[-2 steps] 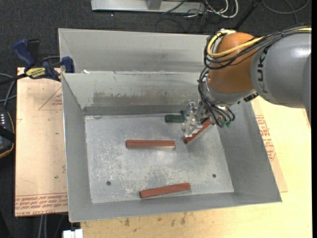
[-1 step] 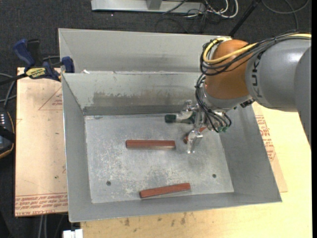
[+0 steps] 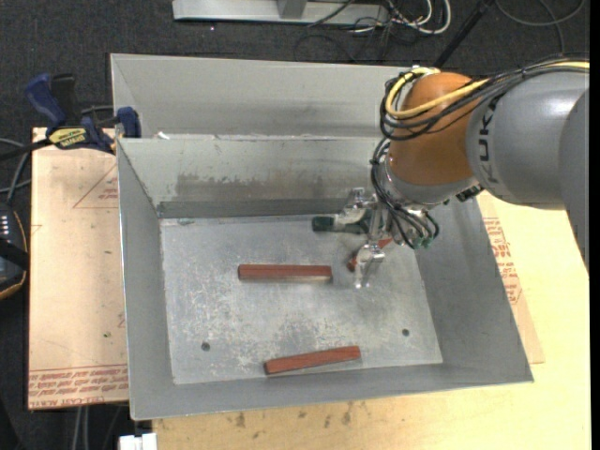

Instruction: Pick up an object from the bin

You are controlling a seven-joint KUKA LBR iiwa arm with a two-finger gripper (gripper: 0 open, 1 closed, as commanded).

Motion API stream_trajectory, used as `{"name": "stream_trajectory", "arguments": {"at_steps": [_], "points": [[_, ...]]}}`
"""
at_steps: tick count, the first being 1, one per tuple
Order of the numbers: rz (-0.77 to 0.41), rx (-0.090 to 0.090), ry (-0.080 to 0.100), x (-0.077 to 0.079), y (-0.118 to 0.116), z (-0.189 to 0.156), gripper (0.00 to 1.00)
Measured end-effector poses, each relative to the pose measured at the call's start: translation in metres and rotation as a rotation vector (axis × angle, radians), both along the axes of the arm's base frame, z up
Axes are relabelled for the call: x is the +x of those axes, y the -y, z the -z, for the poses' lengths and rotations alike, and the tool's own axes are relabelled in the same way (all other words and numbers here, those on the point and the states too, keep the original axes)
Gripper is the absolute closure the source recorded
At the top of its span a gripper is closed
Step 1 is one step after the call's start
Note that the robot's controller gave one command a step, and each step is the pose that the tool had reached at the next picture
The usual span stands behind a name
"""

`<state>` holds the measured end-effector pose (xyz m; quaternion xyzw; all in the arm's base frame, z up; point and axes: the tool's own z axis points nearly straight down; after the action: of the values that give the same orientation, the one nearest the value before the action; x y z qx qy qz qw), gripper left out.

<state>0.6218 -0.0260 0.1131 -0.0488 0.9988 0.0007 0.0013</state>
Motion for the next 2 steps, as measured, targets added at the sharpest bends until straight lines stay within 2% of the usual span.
{"name": "stream_trajectory", "arguments": {"at_steps": [1,2], "points": [[0.081,0.003,0.018,-0.0075,-0.0648,0.0339,1.00],[0.081,0.003,0.018,-0.0075,-0.0648,0.0339,1.00]]}}
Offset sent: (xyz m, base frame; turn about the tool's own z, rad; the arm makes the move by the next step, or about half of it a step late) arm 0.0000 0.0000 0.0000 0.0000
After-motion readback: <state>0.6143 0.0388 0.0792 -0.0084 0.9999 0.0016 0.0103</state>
